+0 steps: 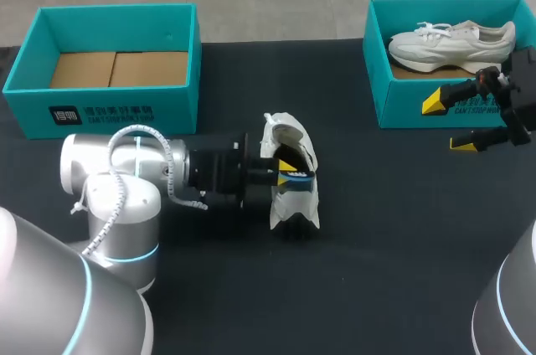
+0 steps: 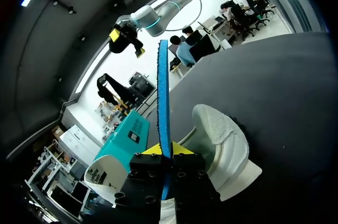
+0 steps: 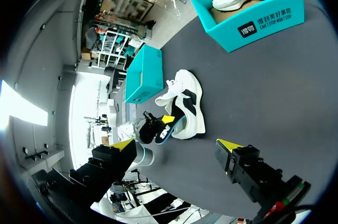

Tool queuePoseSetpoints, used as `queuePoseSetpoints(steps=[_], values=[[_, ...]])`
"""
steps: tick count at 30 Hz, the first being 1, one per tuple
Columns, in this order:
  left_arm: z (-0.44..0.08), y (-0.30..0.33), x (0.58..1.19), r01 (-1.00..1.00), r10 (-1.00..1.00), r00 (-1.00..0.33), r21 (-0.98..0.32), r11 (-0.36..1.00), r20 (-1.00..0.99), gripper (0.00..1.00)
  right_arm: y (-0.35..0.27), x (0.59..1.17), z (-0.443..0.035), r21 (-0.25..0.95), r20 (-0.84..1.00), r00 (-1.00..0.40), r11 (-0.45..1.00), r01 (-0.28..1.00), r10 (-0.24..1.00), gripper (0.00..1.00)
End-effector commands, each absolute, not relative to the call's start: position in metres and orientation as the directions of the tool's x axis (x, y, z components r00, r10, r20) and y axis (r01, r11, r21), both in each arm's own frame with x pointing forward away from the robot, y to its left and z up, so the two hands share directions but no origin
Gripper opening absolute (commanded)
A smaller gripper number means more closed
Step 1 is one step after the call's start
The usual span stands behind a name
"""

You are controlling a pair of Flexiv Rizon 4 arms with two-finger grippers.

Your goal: Take the shoe out of the shoebox, open the shoe tongue, remove and reinsert the insole, then place the shoe into the shoebox

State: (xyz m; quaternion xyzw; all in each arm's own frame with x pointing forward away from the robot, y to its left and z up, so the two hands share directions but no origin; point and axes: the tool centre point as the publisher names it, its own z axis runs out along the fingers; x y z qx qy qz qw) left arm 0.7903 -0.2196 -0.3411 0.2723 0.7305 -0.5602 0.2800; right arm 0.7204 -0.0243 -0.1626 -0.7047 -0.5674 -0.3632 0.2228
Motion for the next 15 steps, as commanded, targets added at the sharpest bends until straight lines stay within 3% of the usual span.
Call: queuePoseSetpoints(steps=[1, 7, 8, 9, 10, 15], values=[[-0.351, -0.23, 0.798, 0.718, 0.085, -0.685, -0.65, 0.249, -0.724, 0.0, -0.024, 0.719, -0.163, 0.098, 0.763, 0.094, -0.259, 0.961, 0.639, 1.0], [-0.354, -0.229, 0.803, 0.709, 0.062, -0.688, -0.651, 0.272, -0.723, 0.0, -0.024, 0.719, -0.163, 0.098, 0.763, 0.094, -0.259, 0.961, 0.639, 1.0], [-0.352, -0.229, 0.802, 0.707, 0.061, -0.69, -0.653, 0.272, -0.721, 0.11, -0.024, 0.719, -0.163, 0.098, 0.763, 0.094, -0.259, 0.961, 0.639, 1.0], [-0.349, -0.228, 0.8, 0.706, 0.056, -0.691, -0.657, 0.264, -0.72, 0.35, -0.024, 0.719, -0.163, 0.098, 0.763, 0.094, -0.259, 0.961, 0.639, 1.0], [-0.347, -0.227, 0.798, 0.705, 0.055, -0.693, -0.66, 0.258, -0.719, 0.45, -0.024, 0.719, -0.163, 0.098, 0.763, 0.094, -0.259, 0.961, 0.639, 1.0], [-0.336, -0.219, 0.787, 0.712, 0.062, -0.688, -0.657, 0.248, -0.723, 0.48, -0.024, 0.719, -0.163, 0.098, 0.763, 0.094, -0.259, 0.961, 0.639, 1.0]])
